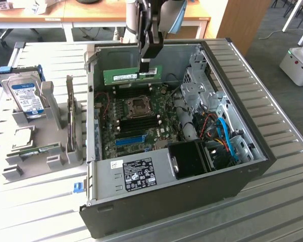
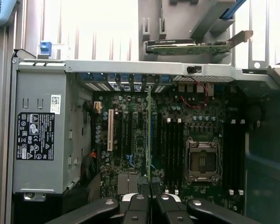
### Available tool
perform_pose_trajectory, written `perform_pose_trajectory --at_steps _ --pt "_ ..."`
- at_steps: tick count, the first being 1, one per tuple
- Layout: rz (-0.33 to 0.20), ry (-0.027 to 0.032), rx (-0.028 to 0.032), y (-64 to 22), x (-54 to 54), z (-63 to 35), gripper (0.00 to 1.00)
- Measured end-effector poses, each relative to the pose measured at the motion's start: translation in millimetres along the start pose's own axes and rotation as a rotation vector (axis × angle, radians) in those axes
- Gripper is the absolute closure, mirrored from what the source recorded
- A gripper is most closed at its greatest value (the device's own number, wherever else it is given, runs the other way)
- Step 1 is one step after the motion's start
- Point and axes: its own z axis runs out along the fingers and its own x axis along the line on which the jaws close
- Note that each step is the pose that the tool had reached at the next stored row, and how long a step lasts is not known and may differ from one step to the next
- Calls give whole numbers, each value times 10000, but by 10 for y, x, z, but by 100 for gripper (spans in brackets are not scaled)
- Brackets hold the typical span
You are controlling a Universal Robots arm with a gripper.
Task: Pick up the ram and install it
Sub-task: 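Pick up the ram and move it above insertion slot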
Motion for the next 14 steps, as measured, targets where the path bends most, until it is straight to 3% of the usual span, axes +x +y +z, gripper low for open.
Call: perform_pose_trajectory --at_steps 14 --pt "-1 -6 0 -12 2 255 88"
